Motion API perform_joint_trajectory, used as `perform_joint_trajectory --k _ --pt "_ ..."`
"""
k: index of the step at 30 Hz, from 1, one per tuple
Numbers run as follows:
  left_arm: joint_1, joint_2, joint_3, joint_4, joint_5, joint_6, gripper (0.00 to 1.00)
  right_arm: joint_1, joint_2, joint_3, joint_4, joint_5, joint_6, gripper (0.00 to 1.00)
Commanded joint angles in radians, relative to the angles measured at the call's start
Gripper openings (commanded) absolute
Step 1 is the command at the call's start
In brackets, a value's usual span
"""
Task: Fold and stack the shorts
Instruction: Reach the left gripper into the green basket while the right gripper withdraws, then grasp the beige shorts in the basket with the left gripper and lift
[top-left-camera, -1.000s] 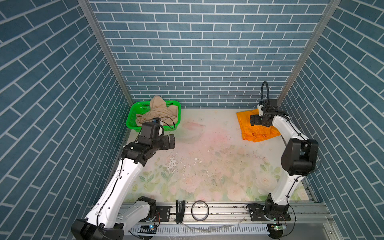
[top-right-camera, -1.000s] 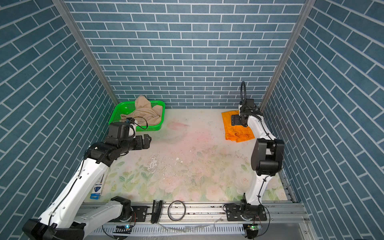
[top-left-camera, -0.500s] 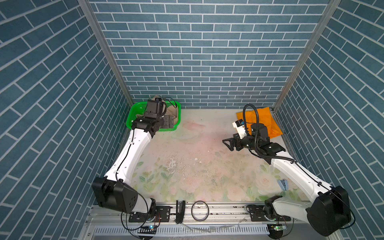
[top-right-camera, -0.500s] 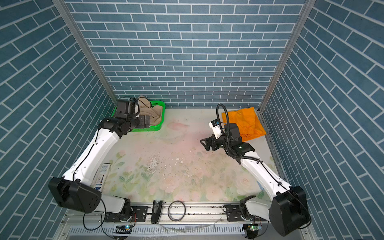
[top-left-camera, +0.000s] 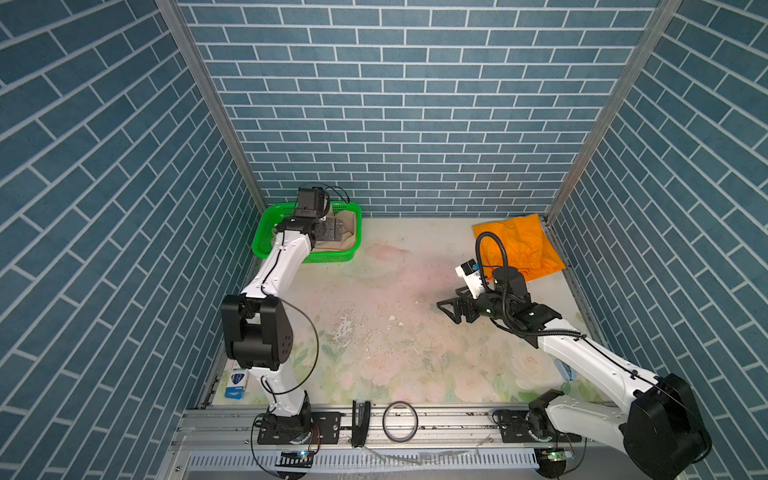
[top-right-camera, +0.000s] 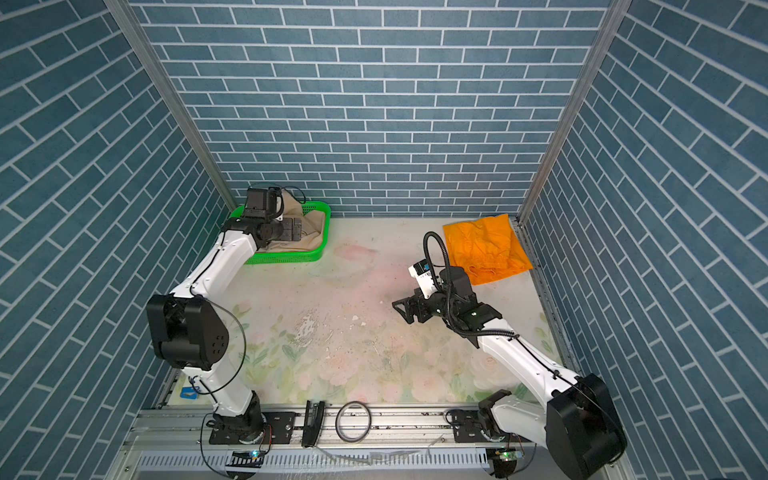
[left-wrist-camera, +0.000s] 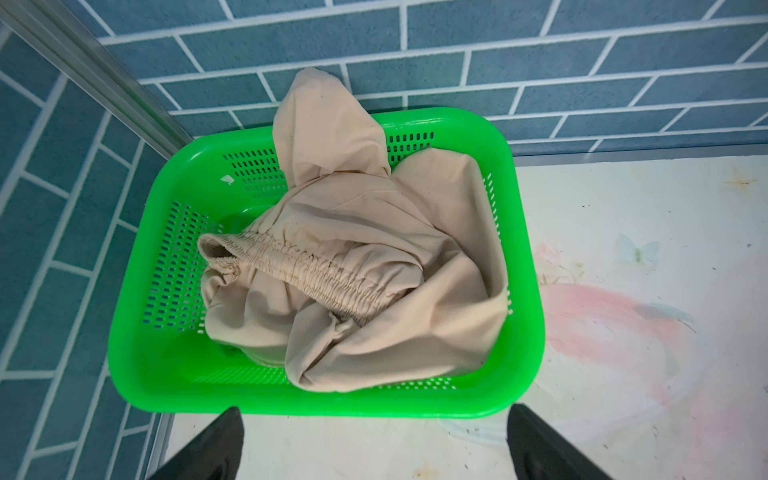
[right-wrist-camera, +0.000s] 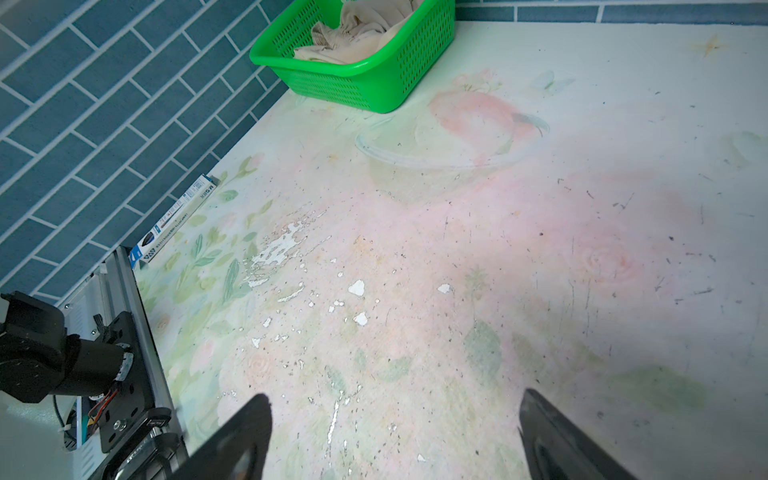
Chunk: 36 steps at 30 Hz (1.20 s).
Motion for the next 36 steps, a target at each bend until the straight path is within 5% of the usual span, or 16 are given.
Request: perform_joint_trajectory --k 1,6,20,36 --pt "0.024 0.098 0.069 0.015 0.063 0.036 1.0 0.005 0.016 -0.006 0.034 -0.006 0.021 0.92" --pt "0.07 0.311 0.269 -0.108 0.153 0.051 1.0 0.003 0.055 -0.005 0.047 0.011 0.027 0.92" --pt "0.135 0.704 0.763 -0.39 0.156 0.027 1.0 0.007 0.202 0.02 0.148 0.03 0.109 0.91" --pt "0.15 0.832 0.782 -0.413 0.262 0.063 0.99 0.017 0.36 0.125 0.142 0.017 0.138 0.91"
